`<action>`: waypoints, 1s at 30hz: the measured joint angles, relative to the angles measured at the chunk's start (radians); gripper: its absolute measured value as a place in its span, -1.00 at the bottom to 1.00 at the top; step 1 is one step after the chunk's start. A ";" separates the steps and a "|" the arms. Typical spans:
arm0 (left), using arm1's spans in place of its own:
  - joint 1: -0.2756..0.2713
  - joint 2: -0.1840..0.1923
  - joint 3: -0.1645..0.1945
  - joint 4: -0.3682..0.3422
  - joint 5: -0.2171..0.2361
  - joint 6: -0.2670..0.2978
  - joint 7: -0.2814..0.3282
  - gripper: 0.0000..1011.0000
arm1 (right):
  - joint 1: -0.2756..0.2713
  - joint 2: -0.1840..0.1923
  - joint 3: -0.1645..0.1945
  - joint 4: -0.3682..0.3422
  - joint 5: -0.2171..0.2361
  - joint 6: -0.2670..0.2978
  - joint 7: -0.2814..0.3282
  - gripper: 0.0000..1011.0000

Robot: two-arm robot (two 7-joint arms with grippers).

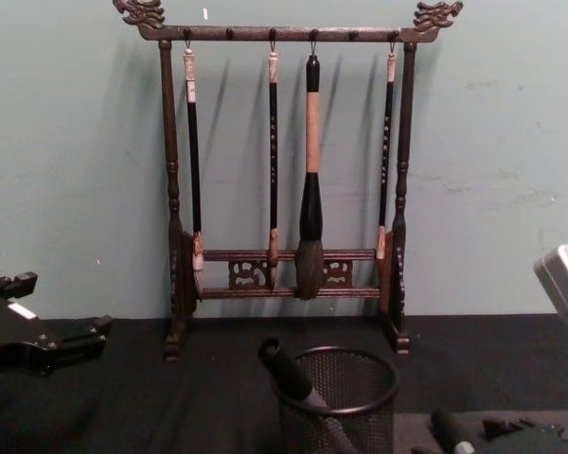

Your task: Pick up the water-based marker from the table and place it into the pen holder.

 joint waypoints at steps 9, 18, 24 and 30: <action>0.000 0.000 0.000 0.000 0.000 0.000 0.000 1.00 | 0.000 -0.001 0.001 0.000 0.000 0.000 -0.001 0.87; 0.000 0.000 0.000 0.000 0.000 0.000 0.000 1.00 | -0.001 -0.001 0.001 0.000 0.000 -0.001 -0.002 0.40; 0.000 0.000 0.000 0.000 0.000 0.000 0.000 1.00 | -0.001 -0.001 0.001 -0.001 0.000 -0.001 -0.002 0.01; 0.000 0.000 0.000 0.000 0.000 0.000 0.000 1.00 | -0.001 -0.001 0.001 -0.001 0.000 -0.001 -0.002 -0.39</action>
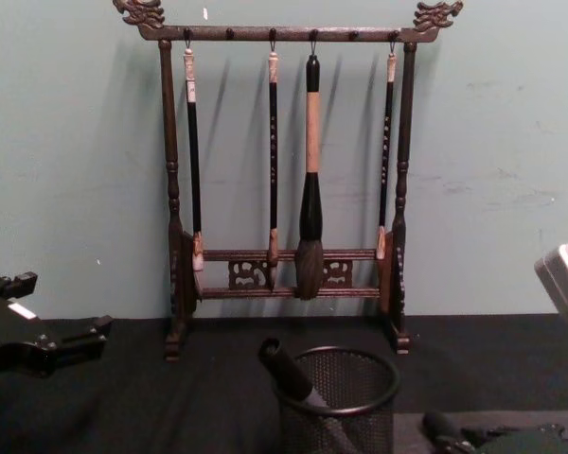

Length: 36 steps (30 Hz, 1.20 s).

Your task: Pick up the water-based marker from the table and place it into the pen holder.

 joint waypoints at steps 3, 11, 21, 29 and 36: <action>0.000 0.000 0.000 0.000 0.000 0.000 0.000 1.00 | 0.000 0.000 0.000 0.000 0.000 0.000 0.000 -0.53; 0.000 0.000 0.000 0.000 0.000 0.000 0.000 1.00 | 0.000 0.000 0.000 0.000 0.000 0.000 0.000 -0.53; 0.000 0.000 0.000 0.000 0.000 0.000 0.000 1.00 | -0.003 0.001 0.001 -0.002 0.003 -0.016 0.003 -0.53; 0.000 0.000 0.000 0.000 0.000 0.000 0.000 1.00 | -0.020 0.013 0.010 -0.018 0.034 -0.097 0.031 -0.53; 0.000 0.000 0.000 0.000 0.000 0.000 0.000 1.00 | -0.035 0.020 0.023 -0.028 0.092 -0.175 0.066 -0.53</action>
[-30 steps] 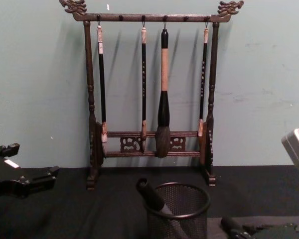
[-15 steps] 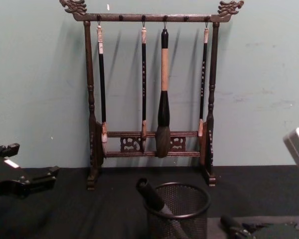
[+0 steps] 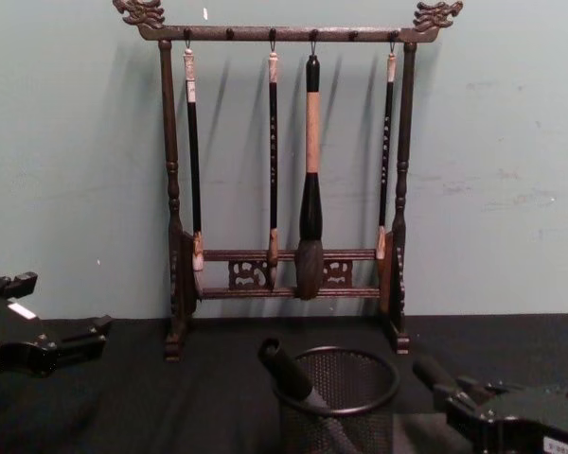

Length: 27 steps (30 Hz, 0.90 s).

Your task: Pick up the water-based marker from the table and place it into the pen holder.

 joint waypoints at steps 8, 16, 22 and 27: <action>0.000 0.000 0.000 0.000 0.000 0.000 0.000 1.00 | -0.007 0.009 0.003 -0.002 0.055 -0.064 0.025 -0.53; 0.000 0.000 0.000 0.000 0.000 0.000 0.000 1.00 | -0.008 0.015 0.001 0.008 0.086 -0.108 0.031 -0.53; 0.000 0.000 0.000 0.000 0.000 0.000 0.000 1.00 | -0.004 0.020 -0.002 0.010 0.106 -0.129 0.026 -0.53; 0.000 0.000 0.000 0.000 0.000 0.000 0.000 1.00 | -0.003 0.028 -0.007 -0.005 0.107 -0.139 0.023 -0.53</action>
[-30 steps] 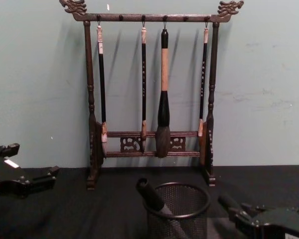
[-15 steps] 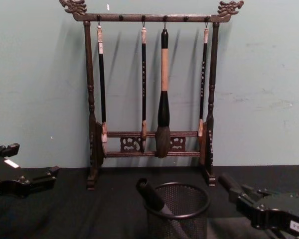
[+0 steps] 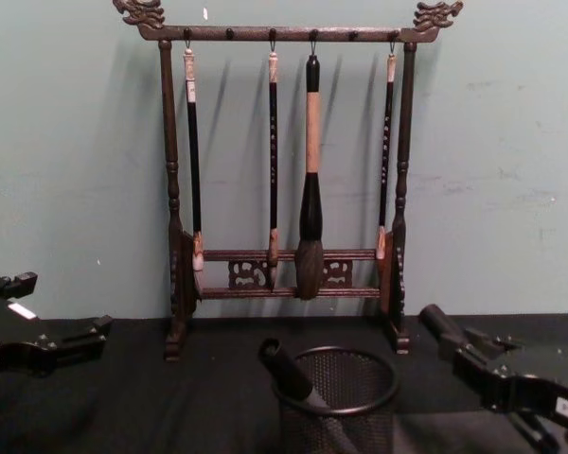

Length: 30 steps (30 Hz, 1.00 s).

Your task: Pick up the water-based marker from the table and place it into the pen holder.

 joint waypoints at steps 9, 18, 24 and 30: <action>0.000 0.000 0.000 0.000 0.000 0.000 0.000 1.00 | 0.016 0.012 -0.013 -0.019 -0.006 -0.002 -0.002 -0.53; 0.000 0.000 0.000 0.000 0.000 0.000 0.000 1.00 | 0.046 0.008 -0.031 -0.035 -0.029 0.015 -0.019 -0.53; 0.000 0.000 0.000 0.000 0.000 0.000 0.000 1.00 | 0.077 -0.007 -0.053 -0.038 -0.041 0.019 -0.019 -0.53; 0.000 0.000 0.000 0.000 0.000 0.000 0.000 1.00 | 0.095 -0.018 -0.070 -0.029 -0.043 0.019 -0.008 -0.53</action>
